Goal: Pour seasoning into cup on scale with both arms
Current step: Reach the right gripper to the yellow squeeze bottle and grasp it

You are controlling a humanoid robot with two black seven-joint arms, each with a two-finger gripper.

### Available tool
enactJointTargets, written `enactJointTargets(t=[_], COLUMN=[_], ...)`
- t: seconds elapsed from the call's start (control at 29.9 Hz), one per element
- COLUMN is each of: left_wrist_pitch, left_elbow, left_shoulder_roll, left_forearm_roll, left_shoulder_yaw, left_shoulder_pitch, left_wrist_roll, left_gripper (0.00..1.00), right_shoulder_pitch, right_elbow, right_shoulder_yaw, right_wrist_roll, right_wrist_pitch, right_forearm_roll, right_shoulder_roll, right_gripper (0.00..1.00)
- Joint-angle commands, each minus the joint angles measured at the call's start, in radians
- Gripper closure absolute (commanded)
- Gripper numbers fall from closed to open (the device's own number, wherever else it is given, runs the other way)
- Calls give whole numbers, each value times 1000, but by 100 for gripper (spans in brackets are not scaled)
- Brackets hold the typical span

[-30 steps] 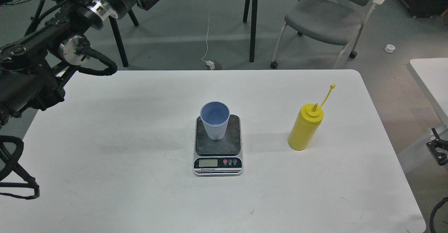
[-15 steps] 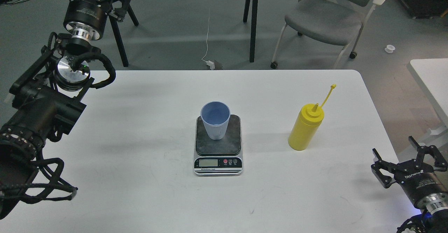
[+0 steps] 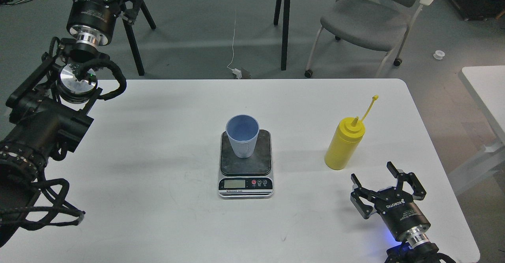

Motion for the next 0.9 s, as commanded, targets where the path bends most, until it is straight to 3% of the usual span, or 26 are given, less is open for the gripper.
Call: enactJointTargets(t=[0.0,0.6,0.87], left_wrist_pitch=[0,0,0], left_elbow=[0,-3,-2], left_shoulder_roll=[0,23,23], left_forearm_roll=[2,2,3], left_shoulder_yaw=[0,-1,-1], left_shoulder_pitch=[9,14,15], left_wrist_roll=[-2,-5,-8], left_gripper=[1,1,1], right_shoulder_pitch=[53,210,287], right_elbow=[-15,-260,-337], right_shoulder_yaw=[-1,-22,-61], right_wrist_roll=[2,4,29], right_wrist_pitch=[0,0,0], right_forearm_roll=[0,-3,-8], right_shoulder_roll=[27,157,208], right_gripper=[1,1,4])
